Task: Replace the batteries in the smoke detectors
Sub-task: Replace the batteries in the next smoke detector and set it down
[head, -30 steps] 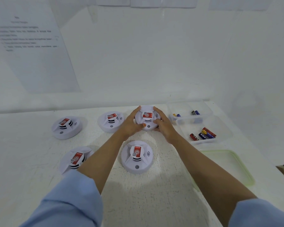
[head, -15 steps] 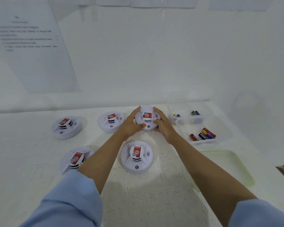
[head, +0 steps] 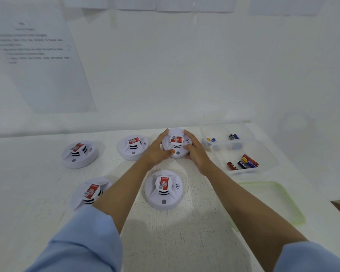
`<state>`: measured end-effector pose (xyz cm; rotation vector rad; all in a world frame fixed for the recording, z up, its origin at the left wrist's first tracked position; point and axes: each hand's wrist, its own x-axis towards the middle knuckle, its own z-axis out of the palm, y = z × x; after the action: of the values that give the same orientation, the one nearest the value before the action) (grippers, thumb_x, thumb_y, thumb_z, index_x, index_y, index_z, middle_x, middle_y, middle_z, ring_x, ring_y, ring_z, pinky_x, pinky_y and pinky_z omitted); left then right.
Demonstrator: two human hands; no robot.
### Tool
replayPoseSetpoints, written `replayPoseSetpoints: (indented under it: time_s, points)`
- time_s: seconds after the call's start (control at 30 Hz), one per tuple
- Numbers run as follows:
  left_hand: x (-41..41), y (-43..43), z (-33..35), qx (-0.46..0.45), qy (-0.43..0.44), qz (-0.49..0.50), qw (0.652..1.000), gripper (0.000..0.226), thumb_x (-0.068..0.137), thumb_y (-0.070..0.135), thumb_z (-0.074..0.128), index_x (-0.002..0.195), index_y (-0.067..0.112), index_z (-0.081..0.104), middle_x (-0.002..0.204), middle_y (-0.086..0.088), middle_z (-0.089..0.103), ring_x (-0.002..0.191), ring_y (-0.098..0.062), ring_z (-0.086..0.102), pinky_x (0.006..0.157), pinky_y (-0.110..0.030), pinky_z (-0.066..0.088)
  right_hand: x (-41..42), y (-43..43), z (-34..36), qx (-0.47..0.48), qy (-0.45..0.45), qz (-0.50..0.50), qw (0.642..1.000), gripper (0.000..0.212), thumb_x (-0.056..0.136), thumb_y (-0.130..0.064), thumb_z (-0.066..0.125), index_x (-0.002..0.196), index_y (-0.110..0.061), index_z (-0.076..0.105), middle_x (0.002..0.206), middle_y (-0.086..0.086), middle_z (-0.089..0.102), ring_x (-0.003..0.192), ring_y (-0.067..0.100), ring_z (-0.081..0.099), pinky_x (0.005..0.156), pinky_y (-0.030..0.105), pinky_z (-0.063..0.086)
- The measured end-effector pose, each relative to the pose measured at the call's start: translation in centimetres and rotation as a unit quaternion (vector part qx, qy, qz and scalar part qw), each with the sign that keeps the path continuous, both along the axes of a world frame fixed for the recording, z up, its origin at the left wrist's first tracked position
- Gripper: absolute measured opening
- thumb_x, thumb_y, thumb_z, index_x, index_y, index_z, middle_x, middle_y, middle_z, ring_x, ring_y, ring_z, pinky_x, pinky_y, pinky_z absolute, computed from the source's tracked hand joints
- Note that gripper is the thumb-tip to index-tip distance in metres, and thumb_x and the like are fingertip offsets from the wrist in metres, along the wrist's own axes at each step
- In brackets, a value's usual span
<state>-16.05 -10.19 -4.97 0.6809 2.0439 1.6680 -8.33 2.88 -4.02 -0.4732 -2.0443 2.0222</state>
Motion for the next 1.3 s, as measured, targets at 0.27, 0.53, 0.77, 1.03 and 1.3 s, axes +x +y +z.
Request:
replayPoseSetpoints:
  time_s: [0.27, 0.53, 0.77, 1.03, 1.3]
  points:
    - [-0.1, 0.0, 0.0, -0.012, 0.009, -0.001, 1.0, 0.076, 0.085, 0.008, 0.064, 0.146, 0.02, 0.021, 0.149, -0.005, 0.031, 0.134, -0.024, 0.036, 0.101, -0.037, 0.044, -0.1, -0.1, 0.1, 0.002, 0.013, -0.009, 1.0, 0.049, 0.093, 0.002, 0.036, 0.137, -0.02, 0.038, 0.138, 0.008, 0.044, 0.113, 0.019, 0.048, 0.095, 0.039, 0.048]
    - [0.0, 0.1, 0.1, -0.03, 0.014, 0.003, 0.999, 0.077, 0.086, 0.01, 0.063, 0.147, 0.024, 0.018, 0.151, -0.004, 0.03, 0.134, -0.024, 0.037, 0.103, -0.038, 0.044, -0.4, -0.3, -0.2, 0.022, 0.02, -0.026, 0.999, 0.05, 0.093, 0.002, 0.034, 0.138, -0.018, 0.037, 0.14, 0.009, 0.043, 0.113, 0.015, 0.046, 0.092, 0.029, 0.045]
    - [0.4, 0.5, 0.2, -0.03, 0.006, 0.002, 1.0, 0.076, 0.087, 0.007, 0.061, 0.147, 0.023, 0.018, 0.15, -0.005, 0.032, 0.13, -0.027, 0.043, 0.093, -0.027, 0.044, -0.1, 0.2, -0.1, 0.025, 0.022, -0.029, 0.999, 0.052, 0.091, 0.005, 0.034, 0.139, -0.015, 0.037, 0.14, 0.009, 0.043, 0.112, 0.014, 0.045, 0.074, 0.011, 0.045]
    - [0.5, 1.2, 0.1, -0.059, 0.014, 0.002, 0.998, 0.076, 0.089, 0.007, 0.058, 0.149, 0.015, 0.011, 0.152, -0.007, 0.027, 0.135, -0.026, 0.034, 0.097, -0.025, 0.037, -0.2, 0.3, -0.2, 0.034, 0.017, -0.034, 0.999, 0.052, 0.091, 0.005, 0.033, 0.14, -0.012, 0.036, 0.143, 0.01, 0.041, 0.124, 0.02, 0.044, 0.092, 0.023, 0.044]
    - [0.2, 1.5, -0.5, -0.094, 0.015, 0.005, 0.995, 0.071, 0.091, 0.015, 0.057, 0.149, 0.015, 0.017, 0.148, -0.007, 0.037, 0.134, -0.026, 0.038, 0.111, -0.041, 0.034, -0.9, 0.4, -0.6, 0.088, -0.031, -0.048, 0.995, 0.043, 0.099, -0.007, 0.03, 0.141, -0.011, 0.035, 0.144, 0.009, 0.042, 0.129, 0.024, 0.043, 0.1, 0.024, 0.038]
